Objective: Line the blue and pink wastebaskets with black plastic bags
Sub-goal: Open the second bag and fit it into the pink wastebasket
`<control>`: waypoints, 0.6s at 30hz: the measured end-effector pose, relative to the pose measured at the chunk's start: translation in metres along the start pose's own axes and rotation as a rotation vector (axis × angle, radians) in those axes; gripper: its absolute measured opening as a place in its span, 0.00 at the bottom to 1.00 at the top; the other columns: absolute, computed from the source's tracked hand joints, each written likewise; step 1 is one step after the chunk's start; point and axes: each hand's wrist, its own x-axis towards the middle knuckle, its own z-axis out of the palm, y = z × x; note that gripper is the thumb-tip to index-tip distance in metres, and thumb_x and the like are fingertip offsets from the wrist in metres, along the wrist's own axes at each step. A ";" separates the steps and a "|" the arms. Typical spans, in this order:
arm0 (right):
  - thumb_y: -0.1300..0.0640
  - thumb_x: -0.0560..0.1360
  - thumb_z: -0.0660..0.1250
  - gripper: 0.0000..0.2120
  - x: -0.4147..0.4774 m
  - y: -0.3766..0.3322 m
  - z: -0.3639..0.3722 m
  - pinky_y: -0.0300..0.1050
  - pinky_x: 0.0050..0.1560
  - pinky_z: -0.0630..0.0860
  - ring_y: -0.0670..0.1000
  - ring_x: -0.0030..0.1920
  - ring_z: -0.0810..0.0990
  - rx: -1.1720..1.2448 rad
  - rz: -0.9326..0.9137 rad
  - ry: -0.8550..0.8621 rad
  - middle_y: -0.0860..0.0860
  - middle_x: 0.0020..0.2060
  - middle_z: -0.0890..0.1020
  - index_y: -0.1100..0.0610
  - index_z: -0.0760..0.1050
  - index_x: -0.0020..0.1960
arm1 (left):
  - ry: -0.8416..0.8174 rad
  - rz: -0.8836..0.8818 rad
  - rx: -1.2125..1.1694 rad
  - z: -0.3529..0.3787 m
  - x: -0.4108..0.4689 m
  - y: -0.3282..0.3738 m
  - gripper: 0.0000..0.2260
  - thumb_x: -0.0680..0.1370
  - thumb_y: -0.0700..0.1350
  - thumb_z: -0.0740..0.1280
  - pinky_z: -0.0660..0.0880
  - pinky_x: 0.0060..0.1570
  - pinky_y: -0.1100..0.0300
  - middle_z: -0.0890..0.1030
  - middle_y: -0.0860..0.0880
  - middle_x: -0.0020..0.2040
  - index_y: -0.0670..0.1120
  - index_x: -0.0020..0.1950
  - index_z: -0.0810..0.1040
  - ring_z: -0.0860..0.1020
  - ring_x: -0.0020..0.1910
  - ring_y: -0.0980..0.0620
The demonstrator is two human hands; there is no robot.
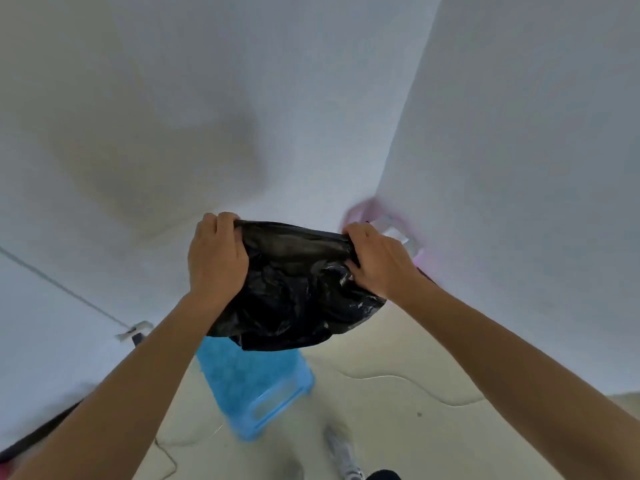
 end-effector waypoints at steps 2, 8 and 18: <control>0.55 0.73 0.67 0.17 -0.036 0.019 -0.023 0.52 0.36 0.75 0.60 0.39 0.78 -0.048 0.177 0.055 0.54 0.47 0.76 0.57 0.69 0.59 | -0.041 0.116 -0.076 0.012 0.004 0.038 0.09 0.80 0.43 0.56 0.73 0.44 0.45 0.74 0.40 0.47 0.39 0.53 0.73 0.73 0.46 0.40; 0.60 0.74 0.66 0.17 -0.197 0.082 -0.079 0.45 0.34 0.67 0.57 0.38 0.78 -0.226 0.680 0.165 0.54 0.49 0.75 0.56 0.70 0.62 | -0.295 0.598 -0.226 0.054 -0.033 0.181 0.17 0.75 0.57 0.63 0.75 0.46 0.48 0.76 0.45 0.49 0.43 0.51 0.72 0.74 0.48 0.44; 0.62 0.74 0.65 0.07 -0.547 0.079 -0.181 0.48 0.31 0.67 0.59 0.38 0.78 -0.467 1.307 0.359 0.54 0.44 0.74 0.57 0.70 0.50 | -0.456 1.352 -0.369 0.029 -0.209 0.466 0.19 0.66 0.37 0.72 0.69 0.38 0.54 0.73 0.41 0.47 0.40 0.53 0.71 0.70 0.41 0.46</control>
